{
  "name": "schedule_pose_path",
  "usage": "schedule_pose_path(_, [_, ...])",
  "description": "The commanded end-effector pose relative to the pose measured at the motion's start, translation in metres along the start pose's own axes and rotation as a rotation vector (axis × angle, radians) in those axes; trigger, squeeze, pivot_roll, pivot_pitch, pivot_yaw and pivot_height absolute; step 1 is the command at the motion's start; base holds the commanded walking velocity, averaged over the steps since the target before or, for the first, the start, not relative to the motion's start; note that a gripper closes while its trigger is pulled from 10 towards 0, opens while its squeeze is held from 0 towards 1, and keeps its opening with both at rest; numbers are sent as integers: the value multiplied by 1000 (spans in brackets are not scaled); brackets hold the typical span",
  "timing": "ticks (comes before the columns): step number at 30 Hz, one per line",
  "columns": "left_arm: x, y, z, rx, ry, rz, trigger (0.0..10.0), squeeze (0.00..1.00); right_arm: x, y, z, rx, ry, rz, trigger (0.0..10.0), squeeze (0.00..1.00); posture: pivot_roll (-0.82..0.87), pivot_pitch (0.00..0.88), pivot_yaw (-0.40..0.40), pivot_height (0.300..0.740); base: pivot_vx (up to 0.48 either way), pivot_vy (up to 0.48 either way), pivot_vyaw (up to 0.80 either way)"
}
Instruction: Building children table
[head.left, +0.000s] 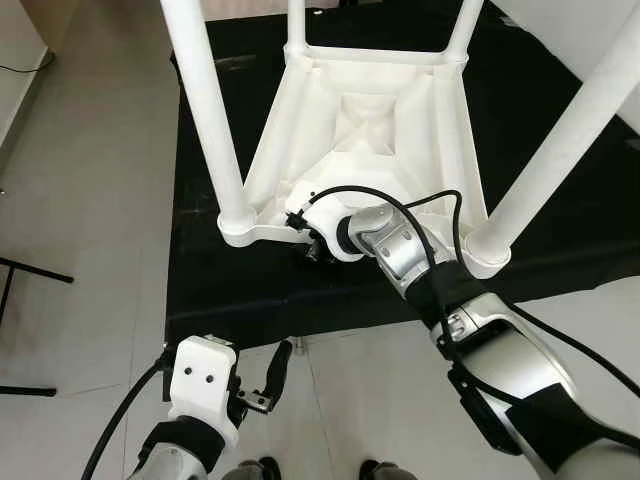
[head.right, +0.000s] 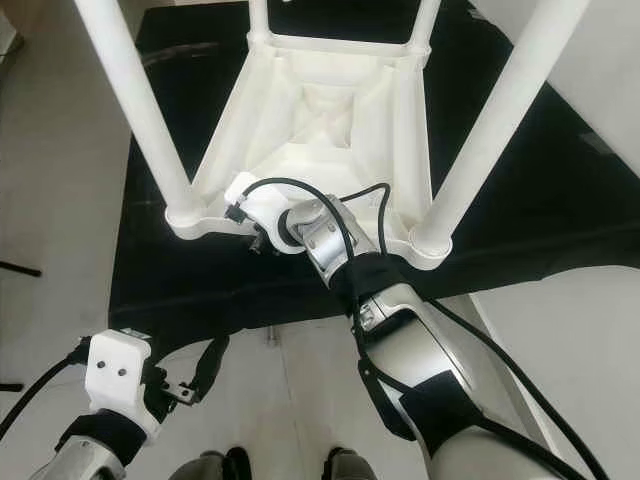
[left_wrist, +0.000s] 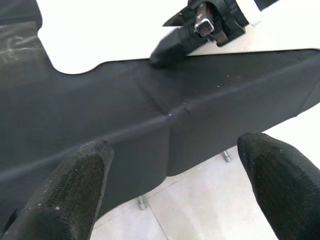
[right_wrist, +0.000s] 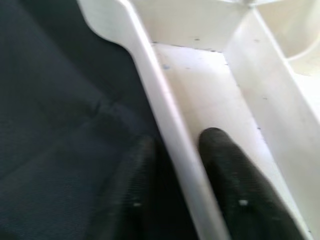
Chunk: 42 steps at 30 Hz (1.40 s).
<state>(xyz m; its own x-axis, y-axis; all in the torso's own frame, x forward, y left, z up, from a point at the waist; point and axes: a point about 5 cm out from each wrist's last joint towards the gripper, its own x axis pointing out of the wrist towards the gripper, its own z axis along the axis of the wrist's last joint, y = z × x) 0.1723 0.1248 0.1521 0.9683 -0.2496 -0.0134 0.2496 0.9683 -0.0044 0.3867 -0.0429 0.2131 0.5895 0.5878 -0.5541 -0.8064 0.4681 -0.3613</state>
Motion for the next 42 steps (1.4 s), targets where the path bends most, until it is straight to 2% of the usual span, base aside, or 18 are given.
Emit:
schedule_pose_path(1, [-1,0,-7,-4,32,12,10000,0,8,11,-8,36,19,67,0,0,-28,236,-43,740,0,0,0])
schedule_pose_path(8, [0,0,-8,-3,32,8,10000,0,5,8,5,40,-54,79,0,0,-27,229,-31,740,0,0,0])
schedule_pose_path(9, [0,0,-8,-3,32,8,10000,0,4,10,9,8,-88,98,0,0,-27,229,-31,740,0,0,0])
schedule_pose_path(11, [0,0,-8,-3,32,8,10000,0,4,10,9,8,-88,98,0,0,-27,229,-31,740,0,0,0])
schedule_pose_path(12, [0,0,-7,-1,32,9,10000,0,2,14,14,-44,-139,132,0,0,-24,228,-29,740,0,0,0])
schedule_pose_path(13, [0,0,-7,-1,32,9,10000,0,2,14,14,-44,-139,132,0,0,-24,228,-29,740,0,0,0])
schedule_pose_path(14, [0,1,-7,-1,32,10,10000,0,0,21,20,-107,-190,171,0,0,-20,230,-23,740,0,0,0])
schedule_pose_path(15, [0,1,-7,-1,32,10,10000,0,0,21,20,-107,-190,171,0,0,-20,230,-23,740,0,0,0])
schedule_pose_path(16, [0,2,-7,0,32,10,10000,0,-2,28,25,-184,-245,204,10000,0,-14,231,-17,740,0,0,0])
schedule_pose_path(17, [0,2,-6,2,33,8,10000,0,-4,34,29,-256,-298,209,10000,0,-8,229,-11,740,0,0,0])
schedule_pose_path(21, [-1,3,-6,5,34,7,10000,0,-6,40,33,-340,-355,206,10000,0,3,233,-6,740,0,0,0])
schedule_pose_path(23, [-1,3,-6,5,34,7,10000,0,-6,40,33,-340,-355,206,10000,0,3,233,-6,740,0,0,0])
schedule_pose_path(25, [-1,4,-6,9,35,8,10000,0,-7,50,35,-417,-402,226,10000,0,9,236,-3,740,0,0,0])
schedule_pose_path(27, [-2,4,-5,10,35,10,10000,0,-8,54,36,-440,-419,240,10000,0,9,237,-3,740,0,0,0])
schedule_pose_path(34, [-3,4,-5,10,38,10,10000,0,-8,62,36,-486,-436,274,10000,0,12,241,0,740,0,0,0])
schedule_pose_path(37, [-3,4,-5,9,39,10,10000,0,-6,59,28,-523,-386,235,10000,0,12,241,0,740,0,0,0])
schedule_pose_path(39, [-3,4,-5,8,39,10,10000,0,-2,51,24,-477,-336,168,10000,0,10,242,-1,740,0,0,0])
schedule_pose_path(42, [-3,4,-5,8,39,9,10000,0,-3,44,26,-409,-351,150,10000,0,10,241,-1,740,0,0,0])
